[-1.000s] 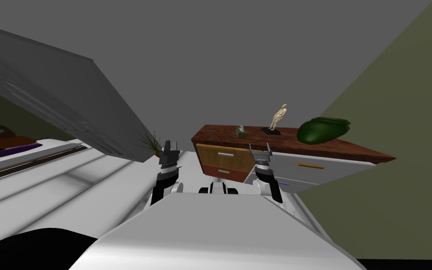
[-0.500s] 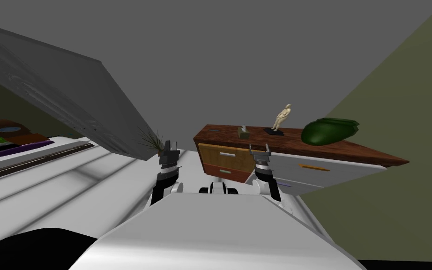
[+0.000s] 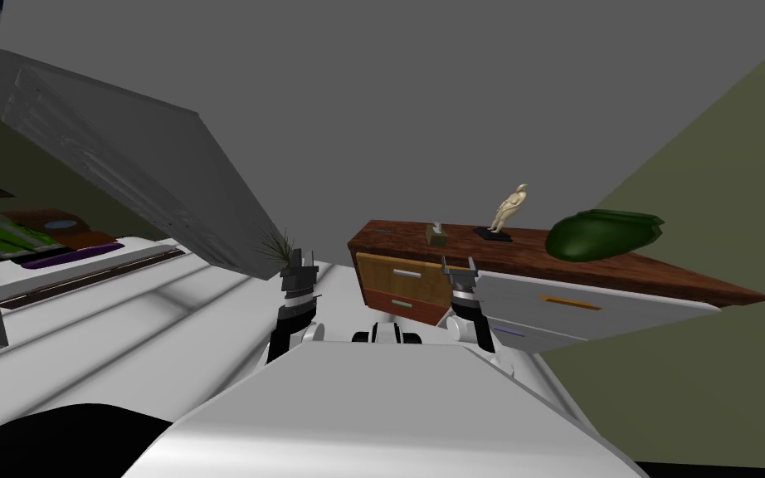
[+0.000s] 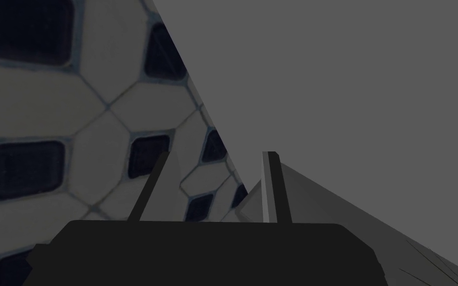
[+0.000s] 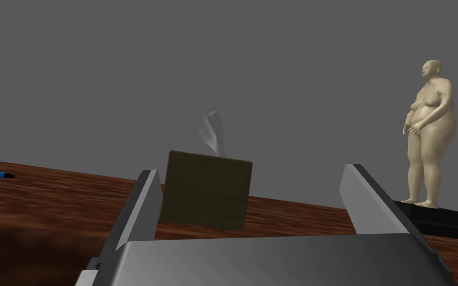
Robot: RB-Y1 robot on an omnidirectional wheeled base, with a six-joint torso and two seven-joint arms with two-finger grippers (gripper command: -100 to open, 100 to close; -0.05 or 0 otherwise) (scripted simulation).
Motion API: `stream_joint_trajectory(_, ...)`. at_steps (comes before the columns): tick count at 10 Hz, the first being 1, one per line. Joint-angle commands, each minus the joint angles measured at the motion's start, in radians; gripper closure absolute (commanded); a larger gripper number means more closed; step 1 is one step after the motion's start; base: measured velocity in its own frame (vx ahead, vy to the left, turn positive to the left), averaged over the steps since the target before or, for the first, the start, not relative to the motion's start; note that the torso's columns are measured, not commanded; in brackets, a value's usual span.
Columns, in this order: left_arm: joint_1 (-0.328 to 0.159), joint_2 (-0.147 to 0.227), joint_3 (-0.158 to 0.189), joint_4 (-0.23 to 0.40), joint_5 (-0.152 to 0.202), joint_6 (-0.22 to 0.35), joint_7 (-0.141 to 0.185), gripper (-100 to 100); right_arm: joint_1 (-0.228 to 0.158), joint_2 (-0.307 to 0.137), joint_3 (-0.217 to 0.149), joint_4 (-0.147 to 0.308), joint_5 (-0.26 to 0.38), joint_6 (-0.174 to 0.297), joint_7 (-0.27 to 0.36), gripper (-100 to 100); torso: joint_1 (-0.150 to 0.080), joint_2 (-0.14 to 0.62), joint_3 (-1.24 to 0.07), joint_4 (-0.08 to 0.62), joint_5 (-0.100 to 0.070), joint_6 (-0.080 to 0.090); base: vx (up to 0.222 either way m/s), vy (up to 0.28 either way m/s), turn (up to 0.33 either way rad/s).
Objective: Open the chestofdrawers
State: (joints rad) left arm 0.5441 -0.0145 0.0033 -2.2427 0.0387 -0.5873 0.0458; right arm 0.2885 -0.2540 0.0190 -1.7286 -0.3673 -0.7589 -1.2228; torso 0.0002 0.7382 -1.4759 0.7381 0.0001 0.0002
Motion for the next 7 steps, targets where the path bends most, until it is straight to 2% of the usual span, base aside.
stream_joint_trajectory(1,0.0,0.0,0.0,0.0,0.0,0.0,0.0,0,-0.021,-0.004,0.0,0.053,-0.029,-0.011,-0.07,-100,-0.001,0.0,0.0,0.0,0.0,0.0,-0.015,0.023,0.11)
stream_joint_trajectory(3,0.0,0.0,0.0,0.0,0.0,0.0,0.0,0,-0.021,-0.004,0.0,0.053,-0.029,-0.011,-0.105,-100,0.0,0.0,0.0,0.0,0.0,0.0,-0.011,0.017,0.034)
stream_joint_trajectory(4,0.0,0.0,0.0,0.0,0.0,0.0,0.0,0,-0.04,-0.007,-0.001,0.096,-0.056,-0.017,-0.144,-100,-0.001,0.0,0.0,0.0,0.0,0.0,-0.01,0.022,0.114)
stream_joint_trajectory(6,0.0,0.0,0.0,0.0,0.0,0.0,0.0,0,-0.04,-0.007,-0.001,0.096,-0.056,-0.017,-0.179,-100,0.0,0.0,0.0,0.0,0.0,0.0,-0.013,0.019,0.04)
stream_joint_trajectory(7,0.0,0.0,0.0,0.0,0.0,0.0,0.0,0,-0.06,-0.008,-0.002,0.139,-0.084,-0.023,-0.217,-100,0.0,0.0,0.0,0.0,0.0,0.0,-0.021,0.028,0.119)
